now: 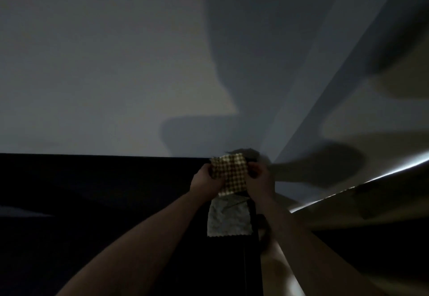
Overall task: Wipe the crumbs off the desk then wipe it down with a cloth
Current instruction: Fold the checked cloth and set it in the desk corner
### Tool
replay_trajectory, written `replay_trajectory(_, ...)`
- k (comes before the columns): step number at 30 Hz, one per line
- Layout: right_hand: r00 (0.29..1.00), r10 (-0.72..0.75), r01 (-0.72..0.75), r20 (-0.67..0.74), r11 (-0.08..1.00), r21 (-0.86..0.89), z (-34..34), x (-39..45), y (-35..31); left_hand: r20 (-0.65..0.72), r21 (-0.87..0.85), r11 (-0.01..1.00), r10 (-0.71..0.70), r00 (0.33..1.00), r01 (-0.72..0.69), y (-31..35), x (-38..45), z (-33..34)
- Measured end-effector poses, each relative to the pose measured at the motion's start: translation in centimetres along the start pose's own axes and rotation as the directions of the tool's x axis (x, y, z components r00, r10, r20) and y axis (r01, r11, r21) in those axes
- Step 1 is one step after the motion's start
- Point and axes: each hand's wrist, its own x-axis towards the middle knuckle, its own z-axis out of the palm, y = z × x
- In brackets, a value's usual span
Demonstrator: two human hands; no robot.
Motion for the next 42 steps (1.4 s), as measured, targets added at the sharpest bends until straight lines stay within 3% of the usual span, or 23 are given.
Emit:
replay_trajectory(2,0.999,-0.023,0.026,0.041,0.995,-0.095,0.4,-0.3,0.7,0.062,0.266,0.958,0.089,0.994,-0.102,-0.3,0.2,0.6)
replay_trajectory(4,0.989,-0.053,0.086,0.136,0.965,-0.248,1.0,-0.8,2.1,0.173,0.527,0.820,0.151,0.973,-0.221,-1.5,0.1,1.8)
replay_trajectory(7,0.956,-0.025,0.167,0.294,0.866,-0.470,2.4,-1.1,5.0,0.317,0.648,0.714,0.064,0.946,-0.265,-3.6,0.3,3.8)
replay_trajectory(9,0.946,-0.007,0.206,0.323,0.784,-0.585,2.8,-1.2,6.4,0.379,0.671,0.679,0.031,0.925,-0.297,-4.2,0.6,4.6)
replay_trajectory(12,0.938,-0.031,0.255,0.346,0.736,-0.627,2.8,-1.3,6.9,0.398,0.685,0.654,0.035,0.917,-0.322,-4.1,1.0,4.5)
replay_trajectory(15,0.946,-0.066,0.250,0.318,0.773,-0.583,2.4,-1.8,7.1,0.353,0.653,0.687,0.095,0.931,-0.318,-3.8,0.1,3.9)
replay_trajectory(18,0.966,-0.177,0.249,0.189,0.836,-0.488,2.0,-4.1,8.2,0.276,0.594,0.747,0.158,0.948,-0.298,-4.6,-3.2,3.5)
replay_trajectory(20,0.981,-0.157,0.190,0.111,0.884,-0.428,1.8,-6.0,9.4,0.275,0.573,0.760,0.173,0.946,-0.306,-6.1,-5.6,3.7)
replay_trajectory(27,1.000,-0.006,0.013,0.022,0.937,-0.349,1.1,-8.4,11.7,0.405,0.651,0.669,0.093,0.909,-0.359,-9.0,-8.0,4.7)
replay_trajectory(31,0.999,-0.052,0.052,0.012,0.907,-0.417,1.2,-8.7,11.9,0.373,0.655,0.674,0.107,0.921,-0.343,-7.2,-7.9,4.2)
replay_trajectory(33,0.987,-0.160,0.148,0.025,0.833,-0.533,1.4,-9.3,12.1,0.348,0.639,0.683,0.154,0.925,-0.354,-7.0,-8.4,3.9)
replay_trajectory(36,0.949,-0.249,0.314,0.193,0.720,-0.619,1.5,-10.5,12.0,0.392,0.662,0.646,0.134,0.910,-0.380,-8.0,-9.2,3.7)
replay_trajectory(39,0.916,-0.083,0.358,0.393,0.612,-0.705,1.7,-11.7,12.0,0.463,0.694,0.600,0.052,0.885,-0.399,-9.2,-9.9,3.3)
replay_trajectory(42,0.922,-0.074,0.348,0.380,0.592,-0.727,2.0,-12.5,11.6,0.455,0.670,0.634,0.061,0.889,-0.386,-9.3,-11.0,2.6)
